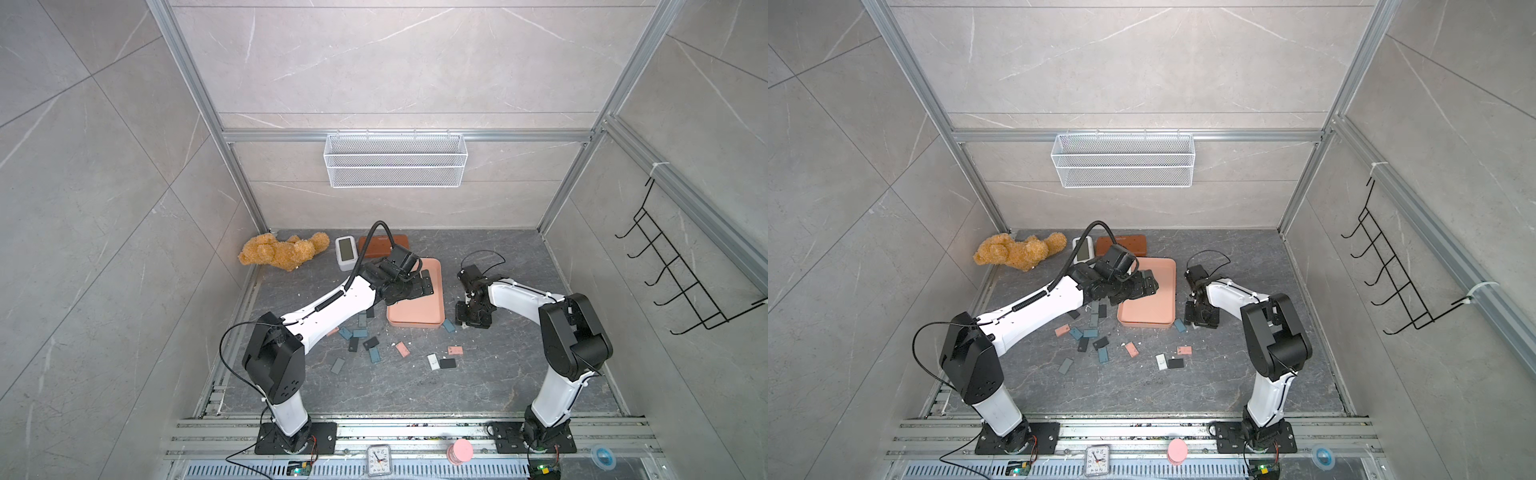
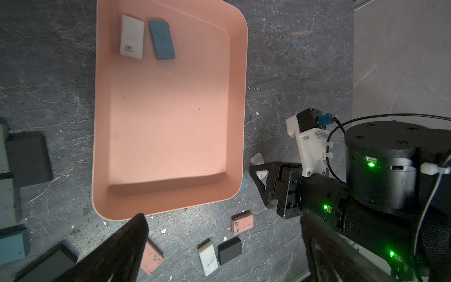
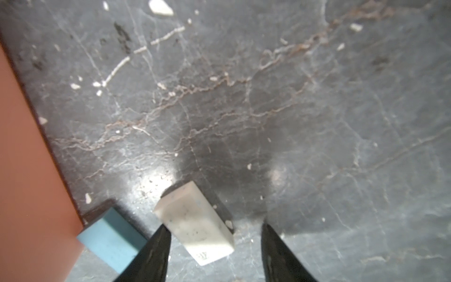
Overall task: Put the eraser in the storage box
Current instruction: Adjust the eraser at the center of the board, then pick up the eraser from the center of the board.
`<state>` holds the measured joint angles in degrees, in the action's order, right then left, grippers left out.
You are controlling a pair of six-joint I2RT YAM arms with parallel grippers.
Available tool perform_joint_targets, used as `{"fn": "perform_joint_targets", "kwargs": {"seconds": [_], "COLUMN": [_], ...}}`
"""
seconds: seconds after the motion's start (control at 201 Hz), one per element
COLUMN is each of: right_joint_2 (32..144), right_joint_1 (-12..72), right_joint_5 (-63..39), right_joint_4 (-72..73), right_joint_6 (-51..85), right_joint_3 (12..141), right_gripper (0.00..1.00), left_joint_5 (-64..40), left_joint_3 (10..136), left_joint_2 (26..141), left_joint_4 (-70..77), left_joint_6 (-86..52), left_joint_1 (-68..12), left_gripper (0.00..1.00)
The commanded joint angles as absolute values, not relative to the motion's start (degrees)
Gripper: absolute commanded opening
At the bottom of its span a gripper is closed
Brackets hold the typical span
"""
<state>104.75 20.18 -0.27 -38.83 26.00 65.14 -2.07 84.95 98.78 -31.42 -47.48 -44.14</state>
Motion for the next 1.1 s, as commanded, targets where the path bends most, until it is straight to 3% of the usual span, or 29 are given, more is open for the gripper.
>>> {"fn": "perform_joint_targets", "kwargs": {"seconds": [0.0,0.329,0.478,1.09], "right_joint_2": [108.22,109.27,109.03,102.93], "right_joint_1": [20.77,22.58,22.72,23.1], "right_joint_5": [-3.55,-6.57,-6.53,-3.45], "right_joint_4": [-36.88,-34.33,-34.06,-39.83], "right_joint_6": [24.95,24.74,25.55,28.86], "right_joint_3": [63.46,63.18,62.34,67.44], "right_gripper": [0.55,0.42,0.29,0.23], "left_joint_5": [-2.39,-2.4,-2.11,-1.33], "left_joint_3": [86.09,83.46,82.28,83.32], "left_joint_2": [97.64,95.51,94.75,94.86], "left_joint_4": [-31.29,-30.47,-30.41,-30.93], "left_joint_6": [-46.63,-48.0,-48.25,-46.6], "left_joint_1": [-44.38,-44.39,-44.37,-44.21], "left_gripper": [0.99,0.99,0.99,0.99]}}
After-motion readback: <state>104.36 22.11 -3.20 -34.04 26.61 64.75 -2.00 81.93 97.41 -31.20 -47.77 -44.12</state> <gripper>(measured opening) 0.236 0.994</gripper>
